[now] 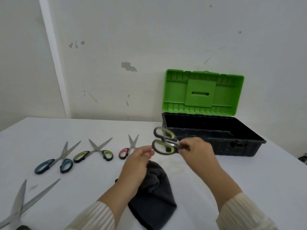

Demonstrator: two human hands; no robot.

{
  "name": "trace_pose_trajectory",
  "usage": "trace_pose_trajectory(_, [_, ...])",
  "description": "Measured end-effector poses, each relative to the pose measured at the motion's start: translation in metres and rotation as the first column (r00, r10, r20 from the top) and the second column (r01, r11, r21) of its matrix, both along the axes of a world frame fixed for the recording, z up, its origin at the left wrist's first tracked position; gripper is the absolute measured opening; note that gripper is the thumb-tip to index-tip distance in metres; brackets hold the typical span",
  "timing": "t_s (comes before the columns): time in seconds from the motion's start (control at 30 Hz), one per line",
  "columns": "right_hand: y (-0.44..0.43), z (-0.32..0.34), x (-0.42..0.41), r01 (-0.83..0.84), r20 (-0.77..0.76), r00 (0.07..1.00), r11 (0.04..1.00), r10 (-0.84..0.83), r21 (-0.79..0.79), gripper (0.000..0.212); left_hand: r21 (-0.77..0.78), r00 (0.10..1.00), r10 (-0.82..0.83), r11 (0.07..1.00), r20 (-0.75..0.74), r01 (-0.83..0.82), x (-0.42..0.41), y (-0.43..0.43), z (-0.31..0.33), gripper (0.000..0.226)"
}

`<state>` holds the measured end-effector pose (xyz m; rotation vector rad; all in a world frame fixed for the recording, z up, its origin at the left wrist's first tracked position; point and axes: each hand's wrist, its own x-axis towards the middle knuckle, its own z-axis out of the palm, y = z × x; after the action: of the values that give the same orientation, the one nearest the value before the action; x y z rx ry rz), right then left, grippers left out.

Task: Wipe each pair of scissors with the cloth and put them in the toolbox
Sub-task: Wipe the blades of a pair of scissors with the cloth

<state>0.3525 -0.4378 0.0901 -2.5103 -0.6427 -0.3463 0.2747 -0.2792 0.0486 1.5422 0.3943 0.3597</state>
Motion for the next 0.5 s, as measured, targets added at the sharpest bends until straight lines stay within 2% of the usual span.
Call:
trace_pose_trajectory(0.03, [-0.001,0.008,0.011,0.016,0.016,1.0,1.0,-0.016,0.005,0.012,0.259,0.998,-0.026,0.965,-0.063,0.041,0.007,-0.006,-0.005,0.03])
trace_pose_trajectory(0.07, [-0.001,0.017,0.023,0.026,0.018,0.999,1.0,-0.026,0.005,0.013,0.485,0.991,-0.059,0.868,-0.12,0.11,0.014,-0.013,-0.008,0.034])
trace_pose_trajectory(0.13, [0.0,0.037,0.049,0.037,-0.011,0.999,0.999,-0.037,-0.033,0.013,0.751,0.964,-0.126,0.605,-0.236,0.263,0.028,-0.023,-0.015,0.045])
trace_pose_trajectory(0.2, [0.002,0.048,0.08,0.057,-0.028,0.998,0.989,-0.061,-0.136,0.015,0.842,0.933,-0.11,0.403,-0.343,0.358,0.036,-0.03,-0.019,0.049])
trace_pose_trajectory(0.3, [0.005,0.044,0.135,0.135,0.011,0.99,0.921,-0.141,-0.365,0.017,0.889,0.926,-0.062,0.265,-0.372,0.374,0.041,-0.031,-0.028,0.046])
trace_pose_trajectory(0.37, [0.007,0.033,0.161,0.182,0.005,0.979,0.866,-0.203,-0.466,0.021,0.916,0.942,-0.056,0.221,-0.33,0.334,0.041,-0.031,-0.035,0.051])
trace_pose_trajectory(0.43, [0.01,0.019,0.182,0.176,-0.044,0.973,0.851,-0.226,-0.496,0.032,0.928,0.954,-0.061,0.224,-0.292,0.299,0.043,-0.03,-0.04,0.058])
trace_pose_trajectory(0.5, [0.017,0.01,0.194,0.151,-0.095,0.969,0.85,-0.229,-0.505,0.033,0.921,0.949,-0.064,0.228,-0.309,0.315,0.044,-0.03,-0.042,0.063])
